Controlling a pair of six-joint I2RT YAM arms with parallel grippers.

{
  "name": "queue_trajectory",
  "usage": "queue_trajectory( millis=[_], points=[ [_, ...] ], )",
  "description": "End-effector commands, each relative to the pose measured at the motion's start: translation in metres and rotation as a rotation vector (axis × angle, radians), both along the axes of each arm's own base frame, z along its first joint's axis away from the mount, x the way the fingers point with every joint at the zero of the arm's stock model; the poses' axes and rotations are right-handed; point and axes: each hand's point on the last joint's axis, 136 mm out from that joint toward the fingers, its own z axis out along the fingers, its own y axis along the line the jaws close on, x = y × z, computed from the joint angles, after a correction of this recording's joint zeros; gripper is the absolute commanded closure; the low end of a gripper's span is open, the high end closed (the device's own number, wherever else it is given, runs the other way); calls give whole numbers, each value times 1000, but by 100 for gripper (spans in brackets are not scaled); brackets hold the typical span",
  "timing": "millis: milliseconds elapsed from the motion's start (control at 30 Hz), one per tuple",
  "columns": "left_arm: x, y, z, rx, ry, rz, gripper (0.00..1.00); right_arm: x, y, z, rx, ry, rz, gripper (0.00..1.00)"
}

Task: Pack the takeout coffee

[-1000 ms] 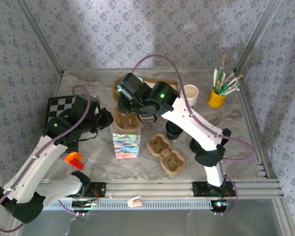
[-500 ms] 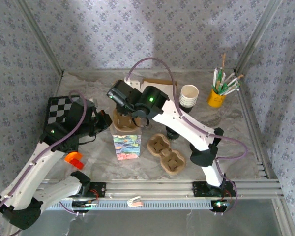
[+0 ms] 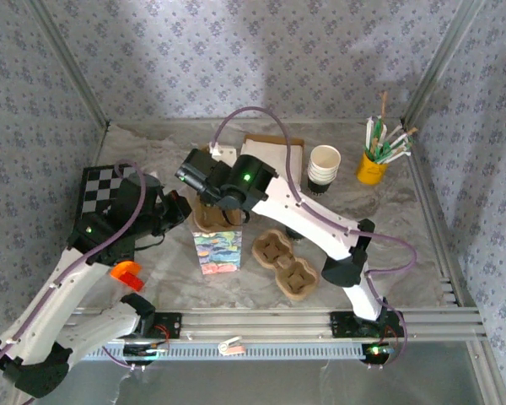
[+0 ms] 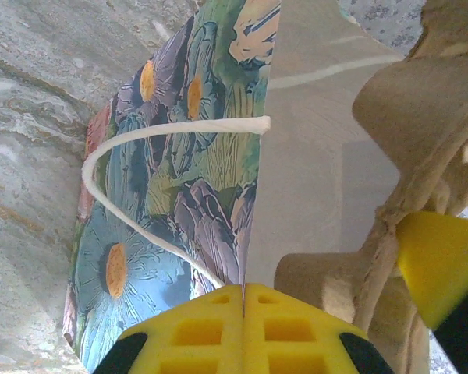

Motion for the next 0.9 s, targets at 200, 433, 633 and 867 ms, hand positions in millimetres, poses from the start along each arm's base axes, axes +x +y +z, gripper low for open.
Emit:
queue_trajectory(
  millis=[200,433,633,867],
  points=[
    [3,-1,7,-33,-38,10,100,-23,-12,-24,-61,117,1,67],
    [2,-1,9,-39,-47,3,100,-22,-9,-42,-79,179,10,66],
    [2,2,9,-28,-45,16,100,-18,-15,-48,-96,202,-6,66],
    [2,-5,12,-47,-61,3,100,-17,-17,-50,-91,243,-23,66]
  ],
)
